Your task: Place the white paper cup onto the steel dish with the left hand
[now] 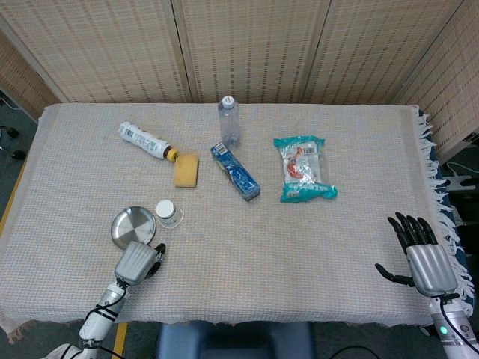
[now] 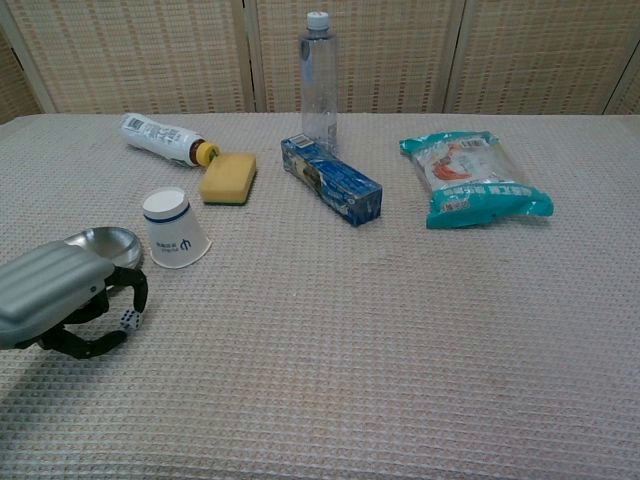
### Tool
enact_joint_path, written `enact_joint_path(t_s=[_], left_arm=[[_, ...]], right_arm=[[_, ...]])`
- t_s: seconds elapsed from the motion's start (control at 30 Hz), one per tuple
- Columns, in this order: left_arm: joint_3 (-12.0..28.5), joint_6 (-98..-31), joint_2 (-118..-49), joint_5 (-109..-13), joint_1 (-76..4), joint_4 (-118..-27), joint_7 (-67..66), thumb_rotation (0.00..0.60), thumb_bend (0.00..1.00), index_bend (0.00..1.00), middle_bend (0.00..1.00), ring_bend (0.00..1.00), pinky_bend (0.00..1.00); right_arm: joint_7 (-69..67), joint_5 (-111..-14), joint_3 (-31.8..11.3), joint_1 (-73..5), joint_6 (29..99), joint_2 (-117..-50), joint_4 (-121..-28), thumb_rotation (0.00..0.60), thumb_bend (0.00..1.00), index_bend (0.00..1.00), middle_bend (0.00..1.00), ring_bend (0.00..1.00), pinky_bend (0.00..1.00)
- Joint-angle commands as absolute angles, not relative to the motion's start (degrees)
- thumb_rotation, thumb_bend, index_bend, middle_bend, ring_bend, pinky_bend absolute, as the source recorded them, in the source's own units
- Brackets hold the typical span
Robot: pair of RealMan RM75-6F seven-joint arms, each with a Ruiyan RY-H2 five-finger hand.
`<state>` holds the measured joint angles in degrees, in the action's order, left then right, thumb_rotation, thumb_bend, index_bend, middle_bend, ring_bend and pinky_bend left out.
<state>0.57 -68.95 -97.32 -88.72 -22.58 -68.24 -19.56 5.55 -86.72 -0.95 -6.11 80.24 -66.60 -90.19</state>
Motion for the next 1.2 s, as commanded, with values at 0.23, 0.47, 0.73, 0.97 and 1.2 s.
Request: enact_joint_path(t_s=[0.23,0.47,0.73,0.97,1.2], left_arm=[[0.44,-69.12,-97.73,-88.53,-22.88,-67.74,-19.07,0.600,0.33,0.54,1.00,1.00,1.00],[0.32,-71.43,-95.56,-89.20,-22.36,-70.37,-20.01,0.600,0.34,0.55,1.00,1.00,1.00],[3.83,-72.58,-90.07,-85.49,-22.04,-74.19,-20.19,0.600,0.34,0.55,1.00,1.00,1.00],[6.21,-68.05,-90.24,-81.11,-24.14,-69.30,-18.85,0.600,0.34,0.55,1.00,1.00,1.00],[6.85,-67.11,-92.07,-80.28,-25.39,-65.50,-18.00,0.600,0.33,0.56,1.00,1.00,1.00]], right_arm=[[5.62,-86.55,-0.70,-6.23,79.54,-66.30,-90.51,0.355,0.15,0.00,0.00,0.00,0.00],[5.78,-86.38,-0.74,-6.25,79.45,-66.32,-90.55,0.355,0.15,0.00,0.00,0.00,0.00],[5.84,-86.29,-0.87,-6.21,79.65,-66.39,-90.55,0.356,0.15,0.00,0.00,0.00,0.00],[6.59,-86.37,-0.82,-6.25,79.65,-66.77,-90.63,0.355,0.15,0.00,0.00,0.00,0.00],[6.66,-85.63,-1.09,-6.41,79.17,-66.92,-90.37,0.356,0.15,0.00,0.00,0.00,0.00]])
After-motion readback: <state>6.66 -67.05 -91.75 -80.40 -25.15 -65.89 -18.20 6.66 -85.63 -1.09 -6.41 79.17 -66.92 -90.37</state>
